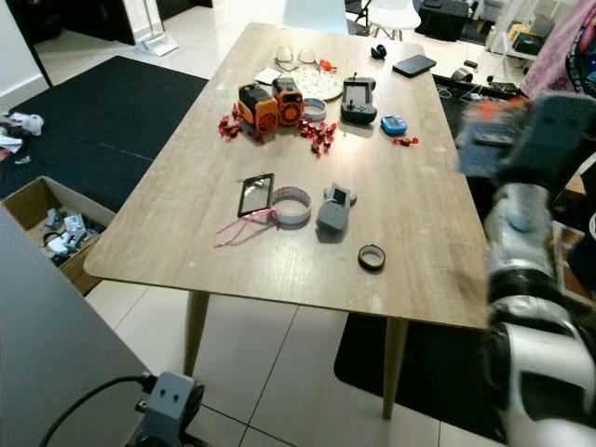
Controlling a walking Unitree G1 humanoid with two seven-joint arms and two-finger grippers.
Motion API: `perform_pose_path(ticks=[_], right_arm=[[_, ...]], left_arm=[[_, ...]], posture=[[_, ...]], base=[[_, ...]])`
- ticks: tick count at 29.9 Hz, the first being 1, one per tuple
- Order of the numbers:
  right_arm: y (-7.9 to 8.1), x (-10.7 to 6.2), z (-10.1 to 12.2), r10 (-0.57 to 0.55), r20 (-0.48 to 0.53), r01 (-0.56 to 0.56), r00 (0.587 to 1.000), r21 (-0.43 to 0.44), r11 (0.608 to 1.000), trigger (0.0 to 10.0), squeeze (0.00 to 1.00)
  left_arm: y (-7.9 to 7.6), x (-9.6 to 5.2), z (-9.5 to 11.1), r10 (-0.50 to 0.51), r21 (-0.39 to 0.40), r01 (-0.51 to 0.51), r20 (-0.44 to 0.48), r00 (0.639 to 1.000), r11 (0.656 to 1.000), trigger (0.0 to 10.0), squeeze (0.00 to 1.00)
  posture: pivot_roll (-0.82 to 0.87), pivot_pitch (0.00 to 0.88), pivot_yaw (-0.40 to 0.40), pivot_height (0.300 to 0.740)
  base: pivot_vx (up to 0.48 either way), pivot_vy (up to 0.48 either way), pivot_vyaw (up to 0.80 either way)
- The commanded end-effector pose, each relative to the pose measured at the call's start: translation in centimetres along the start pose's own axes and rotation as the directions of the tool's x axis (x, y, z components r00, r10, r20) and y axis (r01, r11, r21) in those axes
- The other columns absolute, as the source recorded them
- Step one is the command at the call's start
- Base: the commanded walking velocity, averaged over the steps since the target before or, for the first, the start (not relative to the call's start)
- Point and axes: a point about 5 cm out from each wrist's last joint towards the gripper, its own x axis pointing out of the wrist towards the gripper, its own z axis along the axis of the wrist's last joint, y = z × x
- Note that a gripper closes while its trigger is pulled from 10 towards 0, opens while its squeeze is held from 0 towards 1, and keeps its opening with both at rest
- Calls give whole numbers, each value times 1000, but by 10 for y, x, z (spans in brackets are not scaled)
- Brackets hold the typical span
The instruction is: Hang keys on a hook
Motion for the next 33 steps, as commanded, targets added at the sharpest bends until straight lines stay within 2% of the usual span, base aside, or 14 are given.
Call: perform_pose_path(ticks=[1,3,6,7,9,12,14,16,18,21,26,28,30,33], right_arm=[[-27,-7,-15,-123,-75,125,990,23,992,0,0],[-42,-12,-22,-182,-109,185,977,18,983,0,0],[-91,-41,-49,-361,-213,361,908,-39,932,0,0],[-91,-41,-49,-361,-213,361,908,-39,932,0,0],[-115,-62,-64,-433,-270,423,860,-100,901,0,0],[-131,-89,-83,-475,-339,439,812,-182,880,0,0],[-131,-89,-83,-475,-339,439,812,-182,880,0,0],[-133,-112,-102,-456,-424,388,783,-240,890,0,0],[-133,-122,-110,-445,-462,363,767,-258,895,0,0],[-118,-162,-142,-342,-645,218,683,-266,939,0,0],[-77,-218,-177,-90,-845,-34,527,-126,991,0,0],[-72,-226,-180,-60,-868,-72,494,-109,991,0,0],[-50,-255,-191,71,-926,-251,370,-26,968,0,0],[-32,-280,-196,167,-950,-401,265,49,915,0,0]], left_arm=[[-5,-4,-6,-11,-12,10,-25,1000,1000,10000,0],[-5,-4,-6,-10,-13,10,-26,1000,1000,10000,0],[-5,-4,-7,-9,-14,9,-26,1000,1000,10000,0],[-5,-4,-7,-9,-14,9,-26,1000,1000,10000,0],[-4,-5,-7,-8,-14,8,-26,1000,1000,10000,0],[-4,-5,-7,-8,-13,7,-28,1000,1000,10000,0],[-4,-5,-7,-8,-13,7,-28,1000,1000,10000,0],[-4,-5,-8,-8,-13,8,-31,999,1000,10000,0],[-4,-6,-8,-9,-13,8,-32,999,1000,10000,0],[-5,-6,-9,-8,-15,7,-35,999,1000,10000,0],[-7,-7,-10,-8,-19,7,-38,999,1000,10000,0],[-7,-7,-10,-8,-19,7,-39,999,1000,10000,0],[-8,-8,-12,-12,-19,11,-45,999,1000,10000,0],[-10,-9,-14,-15,-20,14,-53,999,1000,10000,0]], posture=[[62,110,-81,740],[62,110,-81,740],[63,110,-83,740],[63,110,-83,740],[63,111,-82,740],[62,111,-82,740],[62,111,-82,740],[60,109,-83,740],[61,110,-85,740],[61,110,-89,740],[60,109,-90,740],[58,109,-89,740],[52,107,-88,740],[55,106,-91,740]], base=[[0,0,0],[0,0,0],[0,0,0],[0,0,0],[0,0,0],[0,0,0],[0,0,0],[0,0,0],[0,0,0],[0,0,0],[0,0,0],[0,0,0],[0,0,0],[0,0,0]])
